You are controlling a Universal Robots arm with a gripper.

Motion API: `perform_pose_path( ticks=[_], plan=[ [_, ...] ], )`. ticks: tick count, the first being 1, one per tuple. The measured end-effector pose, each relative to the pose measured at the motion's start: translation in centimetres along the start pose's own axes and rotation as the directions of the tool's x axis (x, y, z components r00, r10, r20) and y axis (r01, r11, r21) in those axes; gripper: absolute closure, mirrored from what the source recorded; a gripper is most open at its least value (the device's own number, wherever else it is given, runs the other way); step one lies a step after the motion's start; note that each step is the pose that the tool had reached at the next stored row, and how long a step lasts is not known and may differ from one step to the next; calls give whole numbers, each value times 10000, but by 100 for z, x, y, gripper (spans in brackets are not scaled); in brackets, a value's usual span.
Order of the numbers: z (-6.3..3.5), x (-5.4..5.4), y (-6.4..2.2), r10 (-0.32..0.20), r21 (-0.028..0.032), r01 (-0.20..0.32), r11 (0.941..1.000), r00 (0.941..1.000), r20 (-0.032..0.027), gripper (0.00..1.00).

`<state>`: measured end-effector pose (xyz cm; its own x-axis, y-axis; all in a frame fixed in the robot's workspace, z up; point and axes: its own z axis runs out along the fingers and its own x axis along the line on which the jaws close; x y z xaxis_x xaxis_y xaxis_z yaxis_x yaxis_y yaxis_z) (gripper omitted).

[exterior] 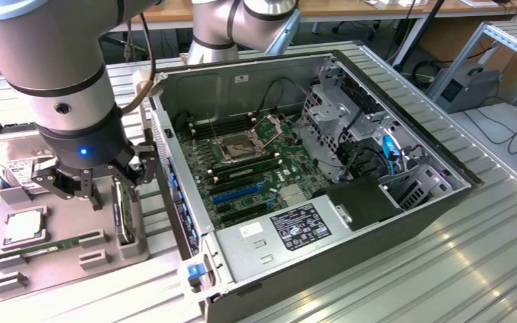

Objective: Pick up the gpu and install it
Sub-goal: 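Pick up the gpu and move the gpu toward the slot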

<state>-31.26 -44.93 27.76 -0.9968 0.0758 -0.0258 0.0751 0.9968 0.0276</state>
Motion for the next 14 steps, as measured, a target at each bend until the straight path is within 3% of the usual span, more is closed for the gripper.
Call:
perform_pose_path(
  ticks=[14],
  plan=[
    [35,1,-1,1,1,-1,10000,10000,-1,46]
  ],
)
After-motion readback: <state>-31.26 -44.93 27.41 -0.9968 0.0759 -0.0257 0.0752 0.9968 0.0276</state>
